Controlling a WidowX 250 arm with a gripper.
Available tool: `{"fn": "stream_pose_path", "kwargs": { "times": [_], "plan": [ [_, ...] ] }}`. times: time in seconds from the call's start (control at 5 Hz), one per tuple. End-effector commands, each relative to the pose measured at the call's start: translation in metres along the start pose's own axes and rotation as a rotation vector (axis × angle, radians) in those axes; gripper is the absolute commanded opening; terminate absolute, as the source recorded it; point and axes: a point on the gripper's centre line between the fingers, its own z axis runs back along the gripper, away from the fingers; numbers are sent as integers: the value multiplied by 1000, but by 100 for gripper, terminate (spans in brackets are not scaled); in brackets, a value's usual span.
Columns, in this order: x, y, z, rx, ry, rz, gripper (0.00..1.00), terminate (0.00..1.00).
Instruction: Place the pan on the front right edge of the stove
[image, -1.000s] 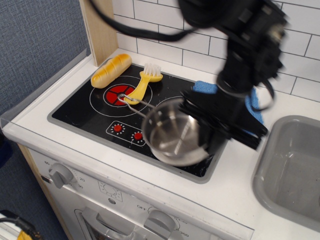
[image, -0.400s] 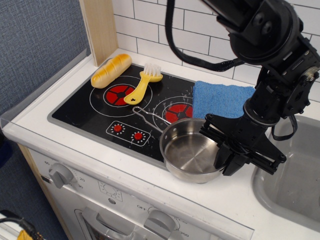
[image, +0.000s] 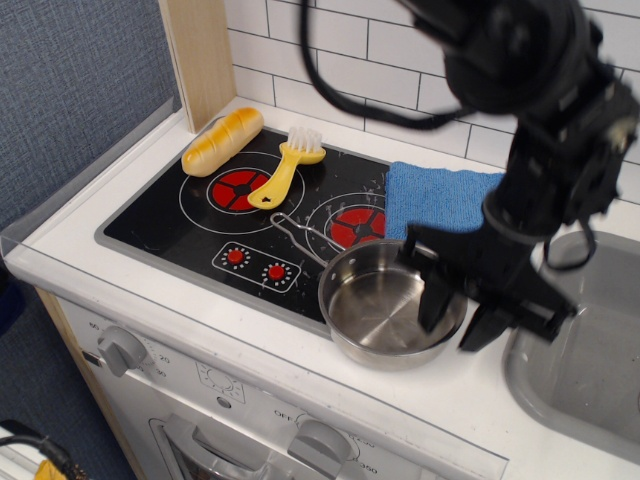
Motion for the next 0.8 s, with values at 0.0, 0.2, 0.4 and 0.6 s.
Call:
{"fn": "stream_pose_path", "kwargs": {
  "times": [0.0, 0.2, 0.4, 0.6],
  "plan": [
    [-2, 32, 58, -132, -149, 28, 100, 0],
    [2, 46, 49, -177, -121, -49, 100, 0],
    [2, 46, 49, -177, -121, -49, 100, 0],
    [2, 46, 49, -177, -121, -49, 100, 0]
  ]
}}
